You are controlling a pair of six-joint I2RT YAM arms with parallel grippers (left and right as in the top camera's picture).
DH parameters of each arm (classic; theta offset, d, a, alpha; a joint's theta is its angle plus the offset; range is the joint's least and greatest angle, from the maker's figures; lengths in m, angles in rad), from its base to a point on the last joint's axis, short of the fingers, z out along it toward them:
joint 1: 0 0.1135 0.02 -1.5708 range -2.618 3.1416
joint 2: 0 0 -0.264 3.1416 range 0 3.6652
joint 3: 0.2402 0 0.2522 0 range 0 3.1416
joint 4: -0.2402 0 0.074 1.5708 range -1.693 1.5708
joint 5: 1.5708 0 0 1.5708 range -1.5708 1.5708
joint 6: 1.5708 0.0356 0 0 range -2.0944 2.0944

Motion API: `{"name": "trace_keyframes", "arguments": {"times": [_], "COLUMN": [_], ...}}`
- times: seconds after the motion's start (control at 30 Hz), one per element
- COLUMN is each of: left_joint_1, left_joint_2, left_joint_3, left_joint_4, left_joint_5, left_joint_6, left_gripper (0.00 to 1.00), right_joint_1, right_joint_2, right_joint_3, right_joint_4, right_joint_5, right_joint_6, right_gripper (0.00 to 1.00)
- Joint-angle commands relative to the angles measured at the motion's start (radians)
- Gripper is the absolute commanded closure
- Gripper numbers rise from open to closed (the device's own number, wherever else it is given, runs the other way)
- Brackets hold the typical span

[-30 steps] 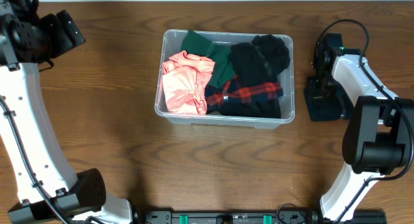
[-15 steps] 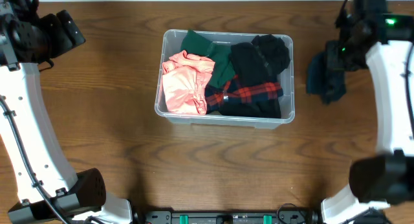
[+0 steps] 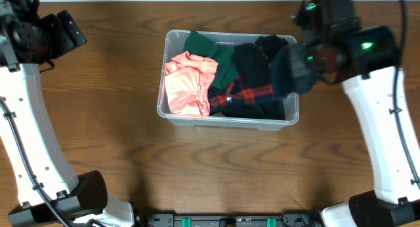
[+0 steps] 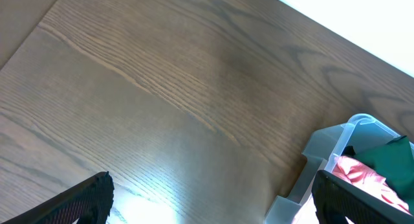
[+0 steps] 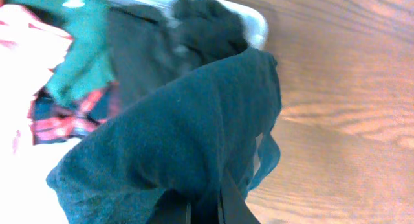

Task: Pack container
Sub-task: 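Carry the navy garment with the right gripper into the bin's right side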

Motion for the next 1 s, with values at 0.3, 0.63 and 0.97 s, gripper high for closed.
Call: {"name": "trace_keyframes", "arguments": {"times": [0.3, 0.63, 0.97], "left_joint_1": [0.003, 0.003, 0.003], "left_joint_2": [0.004, 0.004, 0.004], "left_joint_3": [-0.002, -0.002, -0.002], "left_joint_4": [0.000, 0.000, 0.000], "left_joint_5": [-0.005, -0.005, -0.005], "left_joint_6": [-0.005, -0.005, -0.005], "left_gripper": [0.02, 0.02, 0.02], "right_joint_1": [0.196, 0.211, 0.209], "right_joint_2": [0.059, 0.109, 0.109], "right_joint_3": [0.018, 0.041, 0.193], "right_joint_4": [0.018, -0.022, -0.145], "right_joint_5": [0.113, 0.168, 0.220], "right_joint_6": [0.159, 0.179, 0.147], "right_gripper": [0.99, 0.99, 0.99]}}
